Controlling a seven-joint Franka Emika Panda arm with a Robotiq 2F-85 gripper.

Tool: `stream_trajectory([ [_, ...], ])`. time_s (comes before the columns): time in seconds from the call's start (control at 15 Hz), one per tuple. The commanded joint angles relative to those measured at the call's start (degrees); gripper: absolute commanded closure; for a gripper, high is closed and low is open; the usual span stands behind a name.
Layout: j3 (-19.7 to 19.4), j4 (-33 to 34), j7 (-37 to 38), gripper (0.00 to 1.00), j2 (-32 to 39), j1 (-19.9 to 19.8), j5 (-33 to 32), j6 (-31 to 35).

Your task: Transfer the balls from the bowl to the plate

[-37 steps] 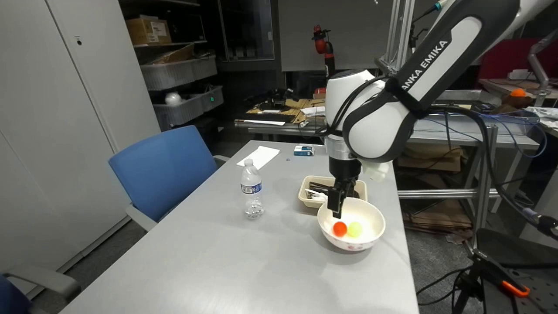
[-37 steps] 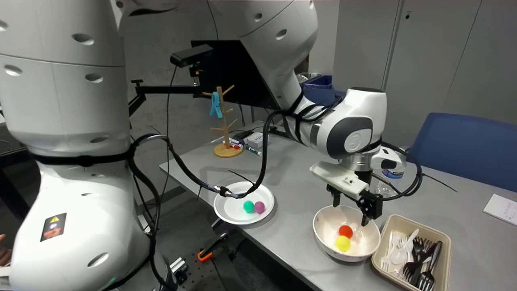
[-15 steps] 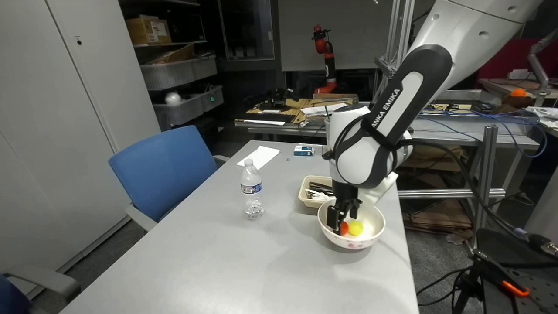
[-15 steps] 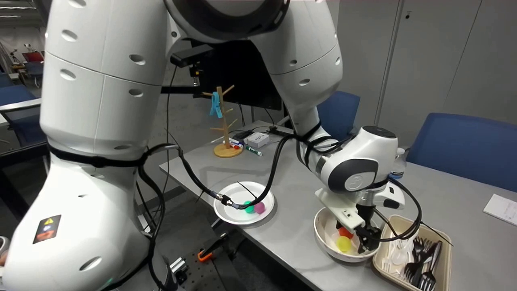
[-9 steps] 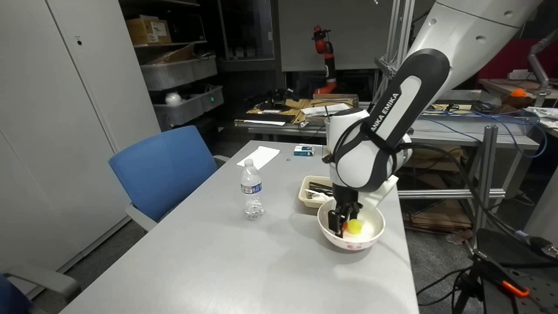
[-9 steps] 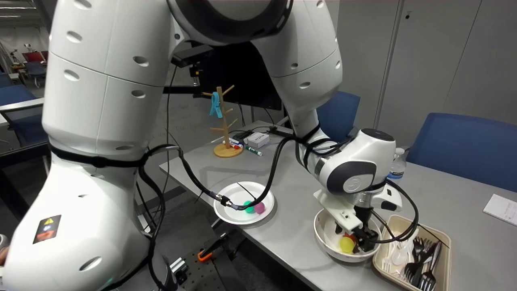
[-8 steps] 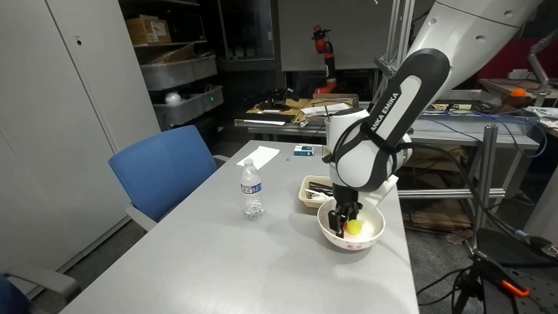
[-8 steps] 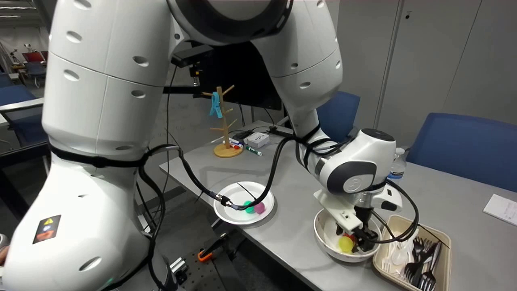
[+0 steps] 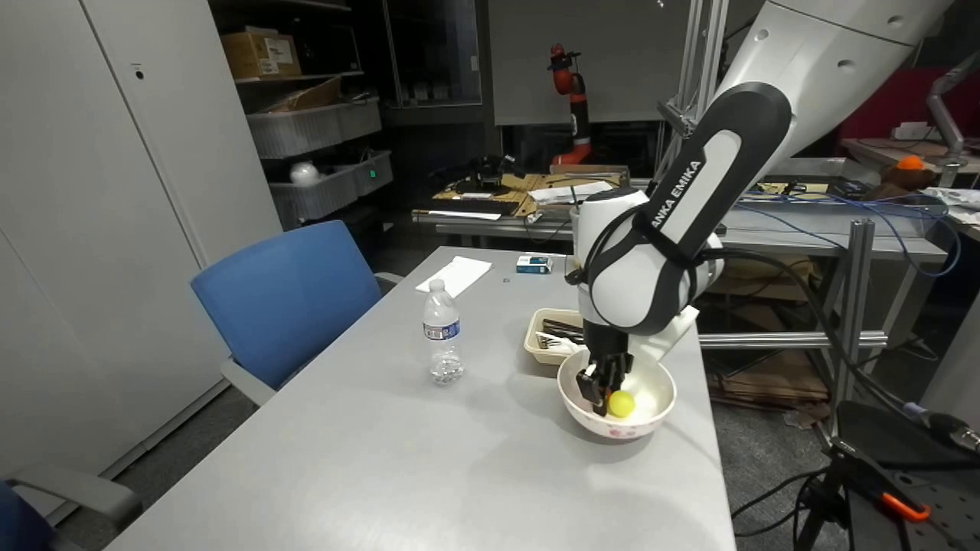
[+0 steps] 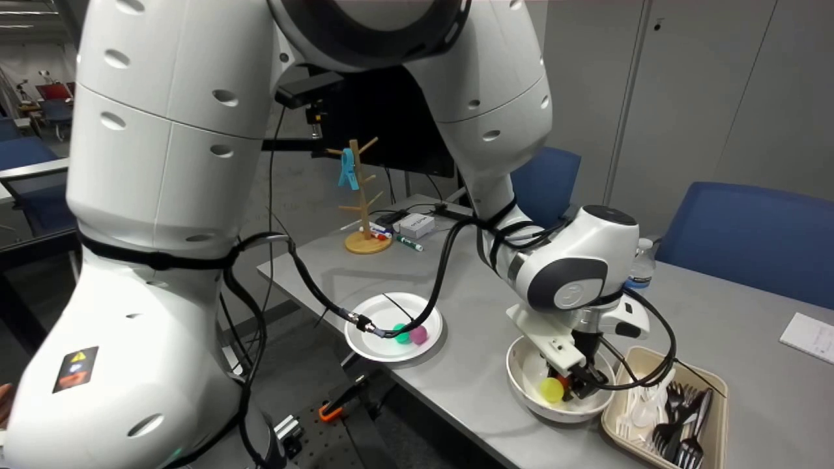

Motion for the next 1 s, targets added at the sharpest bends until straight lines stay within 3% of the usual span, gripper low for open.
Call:
stream_trajectory([
  [0.0,0.9,-1.1,-0.2,0.84,-0.8,-0.7,1.0,1.3],
  [0.4,-0.9,-5.0,0.8,0.84,-4.9,0.8,-1.2,-0.4],
  [0.93,-1.7,-11.5,0.5,0.84,-15.4,1.5,-5.9,-4.8],
])
